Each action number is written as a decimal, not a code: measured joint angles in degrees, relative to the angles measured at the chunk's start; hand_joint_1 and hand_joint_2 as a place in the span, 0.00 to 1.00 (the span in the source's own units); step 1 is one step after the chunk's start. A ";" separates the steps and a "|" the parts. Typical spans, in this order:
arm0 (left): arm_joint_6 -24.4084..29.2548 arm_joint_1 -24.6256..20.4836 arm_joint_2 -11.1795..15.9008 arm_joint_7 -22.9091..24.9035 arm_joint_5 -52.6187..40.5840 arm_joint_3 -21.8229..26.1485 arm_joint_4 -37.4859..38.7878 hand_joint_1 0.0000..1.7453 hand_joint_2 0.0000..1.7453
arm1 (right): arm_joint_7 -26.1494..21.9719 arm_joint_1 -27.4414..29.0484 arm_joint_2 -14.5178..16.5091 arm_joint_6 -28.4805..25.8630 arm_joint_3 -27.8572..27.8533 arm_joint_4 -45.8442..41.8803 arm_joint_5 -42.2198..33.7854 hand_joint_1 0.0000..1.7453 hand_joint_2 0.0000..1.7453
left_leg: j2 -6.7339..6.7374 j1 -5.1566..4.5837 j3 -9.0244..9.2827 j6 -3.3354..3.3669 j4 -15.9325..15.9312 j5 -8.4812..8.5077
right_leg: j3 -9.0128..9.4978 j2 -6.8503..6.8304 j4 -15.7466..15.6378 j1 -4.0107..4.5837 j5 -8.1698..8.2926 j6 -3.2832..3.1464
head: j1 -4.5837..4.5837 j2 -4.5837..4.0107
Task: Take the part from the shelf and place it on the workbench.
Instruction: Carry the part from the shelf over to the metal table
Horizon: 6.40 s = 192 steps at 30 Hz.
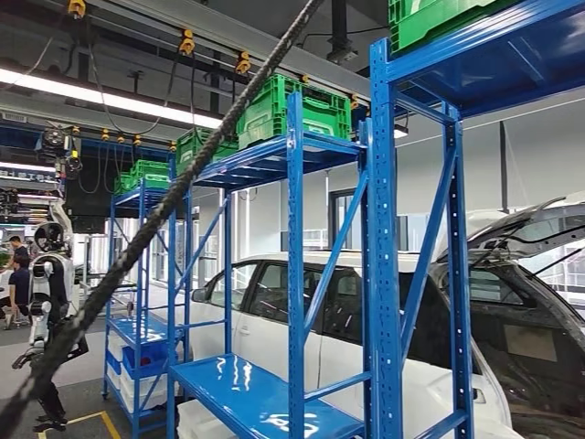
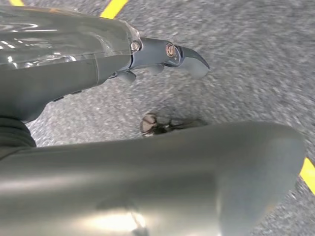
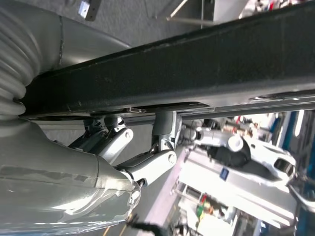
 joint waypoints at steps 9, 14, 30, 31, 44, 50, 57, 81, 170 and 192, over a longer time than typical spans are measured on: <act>1.09 0.36 -0.22 2.91 0.00 0.23 0.00 0.00 1.00 | -0.61 -0.88 -0.52 0.18 -0.55 0.96 -0.91 1.00 1.00 | 1.94 -0.38 6.07 2.34 -12.68 4.89 | -0.46 -1.45 2.69 -0.09 -2.51 2.70 | -0.03 0.00; 1.50 0.12 -0.25 3.07 0.00 0.59 0.00 0.00 1.00 | -0.61 -0.91 -0.54 0.21 -0.67 1.39 -0.93 1.00 1.00 | -0.89 -0.73 6.03 3.20 -12.70 5.12 | -6.99 2.06 17.01 -0.19 -8.36 2.67 | -0.03 0.00; 2.73 0.60 -0.44 2.91 0.00 2.63 0.24 0.00 1.00 | -4.80 4.55 0.03 -2.70 0.26 -0.21 6.54 1.00 1.00 | -0.15 -0.05 -1.09 0.07 1.33 -0.71 | -0.14 0.44 0.01 -0.06 0.20 -0.07 | -0.01 0.00; 2.72 0.64 -0.44 2.97 0.00 2.70 0.24 0.00 1.00 | -4.94 4.75 0.03 -2.81 0.37 -0.19 6.68 1.00 1.00 | 0.24 0.13 0.33 -0.13 -1.27 0.95 | -0.09 -0.13 0.09 -0.12 0.10 0.09 | -0.01 0.00; 2.22 0.20 -0.64 2.26 0.00 3.62 0.24 0.00 1.00 | -5.01 4.54 -0.08 -2.04 0.63 -0.56 7.67 1.00 1.00 | -0.90 -0.61 5.88 3.31 -12.96 5.59 | -6.36 2.03 16.73 -0.22 -9.00 2.72 | -0.01 0.00; 1.89 -0.25 -0.83 1.74 0.00 3.92 0.23 0.00 1.00 | -2.98 0.50 0.01 0.02 0.53 -1.71 4.26 1.00 1.00 | -4.55 -1.10 5.75 3.12 -12.85 5.96 | -0.21 6.57 2.56 0.38 -0.53 0.23 | -0.01 0.00; 1.83 -0.42 -0.55 1.36 0.00 4.08 0.31 0.00 1.00 | -2.39 -2.28 0.40 1.13 0.14 -2.56 1.78 1.00 1.00 | -1.68 -0.94 1.38 1.09 -5.69 1.83 | 0.61 2.87 -0.33 -0.16 0.21 -0.15 | 0.06 0.00; 1.32 -0.60 -1.40 0.61 0.00 5.87 0.28 0.00 1.00 | -0.32 -5.52 1.05 1.61 -0.99 -1.65 -0.84 1.00 1.00 | -4.84 -1.13 4.95 3.15 -12.55 6.28 | -0.60 6.59 2.16 0.80 -0.03 -0.24 | 0.06 0.00; -0.08 -0.03 -1.52 2.41 0.00 5.56 0.28 0.00 1.00 | 4.09 -7.92 8.83 1.10 -8.34 8.87 -6.02 1.00 1.00 | -3.73 -0.95 4.33 3.19 -11.99 6.28 | -4.05 4.09 9.86 0.86 -3.14 0.52 | 0.02 0.00; -0.53 0.18 -1.97 2.23 0.01 5.54 0.28 0.00 1.00 | 3.76 -8.16 8.90 1.27 -8.14 9.05 -6.90 1.00 1.00 | 1.39 -0.28 4.57 2.22 -12.25 5.93 | 0.02 -1.57 1.57 0.49 -1.59 2.19 | 0.01 0.00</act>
